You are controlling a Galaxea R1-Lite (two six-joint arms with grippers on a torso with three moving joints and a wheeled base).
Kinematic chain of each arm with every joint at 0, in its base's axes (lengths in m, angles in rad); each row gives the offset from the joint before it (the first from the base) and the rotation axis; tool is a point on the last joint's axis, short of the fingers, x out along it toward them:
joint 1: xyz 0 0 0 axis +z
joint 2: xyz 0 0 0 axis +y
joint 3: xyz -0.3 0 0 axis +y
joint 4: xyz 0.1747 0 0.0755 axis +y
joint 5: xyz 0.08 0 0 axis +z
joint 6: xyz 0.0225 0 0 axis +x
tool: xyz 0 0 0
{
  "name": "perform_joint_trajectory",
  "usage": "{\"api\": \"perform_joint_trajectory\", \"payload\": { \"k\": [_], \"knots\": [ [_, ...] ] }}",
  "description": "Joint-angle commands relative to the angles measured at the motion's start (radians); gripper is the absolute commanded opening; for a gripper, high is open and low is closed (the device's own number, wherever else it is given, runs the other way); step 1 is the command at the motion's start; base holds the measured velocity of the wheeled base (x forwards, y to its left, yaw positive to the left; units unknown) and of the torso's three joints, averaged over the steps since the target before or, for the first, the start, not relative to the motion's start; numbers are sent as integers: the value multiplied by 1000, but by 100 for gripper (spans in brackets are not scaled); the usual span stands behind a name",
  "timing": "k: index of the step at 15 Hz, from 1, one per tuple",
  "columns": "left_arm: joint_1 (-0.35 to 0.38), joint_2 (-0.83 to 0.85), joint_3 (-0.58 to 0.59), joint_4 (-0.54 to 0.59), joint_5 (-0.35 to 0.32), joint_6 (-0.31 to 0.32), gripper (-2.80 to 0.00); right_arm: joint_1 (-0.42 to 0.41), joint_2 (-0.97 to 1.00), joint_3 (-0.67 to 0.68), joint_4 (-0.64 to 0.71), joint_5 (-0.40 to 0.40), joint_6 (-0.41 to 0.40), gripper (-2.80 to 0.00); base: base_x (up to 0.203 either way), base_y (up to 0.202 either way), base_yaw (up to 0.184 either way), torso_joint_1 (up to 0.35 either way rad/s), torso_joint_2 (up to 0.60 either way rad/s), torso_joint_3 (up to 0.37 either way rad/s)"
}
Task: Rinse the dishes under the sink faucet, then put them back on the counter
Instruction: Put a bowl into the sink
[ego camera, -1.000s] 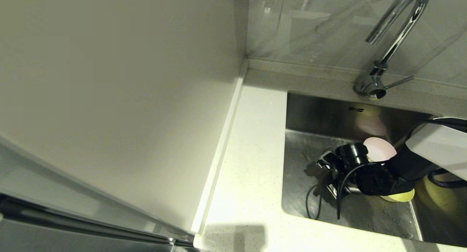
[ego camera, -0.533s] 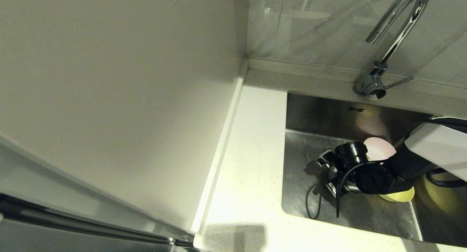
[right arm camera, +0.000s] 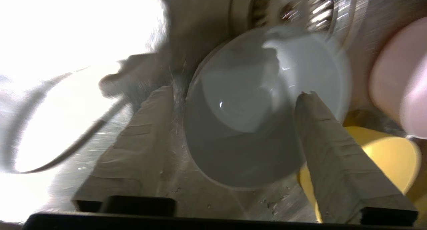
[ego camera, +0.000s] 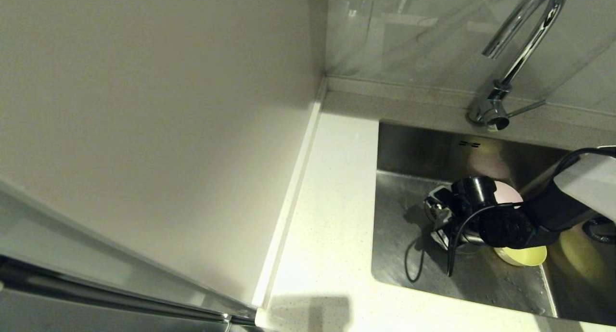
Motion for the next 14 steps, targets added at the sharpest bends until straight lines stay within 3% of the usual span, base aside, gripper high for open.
{"api": "perform_joint_trajectory", "payload": {
  "k": [1,5,8,11,12,14],
  "knots": [
    [0,0,3,0,0,0,-280,-6,-149,28,-1,30,30,0,0,0,0,0,0,0],
    [0,0,2,0,0,0,-280,-89,-430,116,57,103,67,0,0,0,0,0,0,0],
    [0,0,3,0,0,0,-280,-293,-526,114,218,139,77,0,0,0,0,0,0,0],
    [0,0,3,0,0,0,-280,-444,-535,-39,324,201,120,0,0,0,0,0,0,0],
    [0,0,3,0,0,0,-280,-472,-528,-100,363,211,149,-280,0,0,0,0,0,0],
    [0,0,3,0,0,0,-280,-517,-501,-176,407,238,185,-280,0,0,0,0,0,0]
  ]
}}
